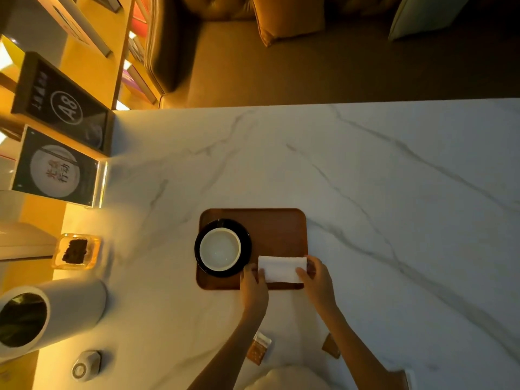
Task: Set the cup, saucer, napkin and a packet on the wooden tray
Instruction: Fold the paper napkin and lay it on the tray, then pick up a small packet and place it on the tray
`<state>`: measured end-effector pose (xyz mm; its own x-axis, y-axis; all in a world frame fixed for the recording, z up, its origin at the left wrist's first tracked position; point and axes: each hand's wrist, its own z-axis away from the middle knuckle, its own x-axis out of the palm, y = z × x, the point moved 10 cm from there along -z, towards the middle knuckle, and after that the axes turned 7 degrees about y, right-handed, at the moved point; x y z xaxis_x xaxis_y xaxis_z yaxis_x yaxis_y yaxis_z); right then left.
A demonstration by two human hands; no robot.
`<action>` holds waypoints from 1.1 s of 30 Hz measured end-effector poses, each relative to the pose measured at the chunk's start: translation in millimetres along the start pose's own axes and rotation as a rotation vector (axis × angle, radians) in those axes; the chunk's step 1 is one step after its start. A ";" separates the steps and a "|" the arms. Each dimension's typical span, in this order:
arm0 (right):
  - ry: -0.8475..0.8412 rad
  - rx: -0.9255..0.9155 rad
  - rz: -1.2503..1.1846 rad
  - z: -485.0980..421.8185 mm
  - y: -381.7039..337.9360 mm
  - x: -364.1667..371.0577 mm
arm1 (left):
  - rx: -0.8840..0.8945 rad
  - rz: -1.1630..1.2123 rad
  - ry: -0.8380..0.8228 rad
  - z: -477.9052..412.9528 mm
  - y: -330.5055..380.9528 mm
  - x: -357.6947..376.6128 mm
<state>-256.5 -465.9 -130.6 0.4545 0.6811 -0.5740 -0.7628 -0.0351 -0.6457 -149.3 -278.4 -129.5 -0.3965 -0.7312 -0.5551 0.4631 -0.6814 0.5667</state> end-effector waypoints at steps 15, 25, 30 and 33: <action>0.147 -0.567 0.565 54.0 -33.5 18.2 | 0.774 -0.688 -0.059 55.3 24.2 27.3; 0.059 -0.636 0.858 45.4 -5.0 37.7 | 0.790 -0.905 -0.128 33.8 -13.3 42.3; 0.075 -0.650 0.830 45.8 -4.5 38.8 | 0.770 -0.889 -0.146 34.6 -15.6 46.9; 0.090 -0.661 0.817 47.0 -7.8 39.4 | 0.761 -0.898 -0.180 35.6 -15.0 50.0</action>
<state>-254.2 -404.4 -124.5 -0.0312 0.2152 -0.9761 -0.4628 -0.8686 -0.1768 -204.3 -305.8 -144.1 -0.4722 0.0651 -0.8791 -0.6028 -0.7515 0.2681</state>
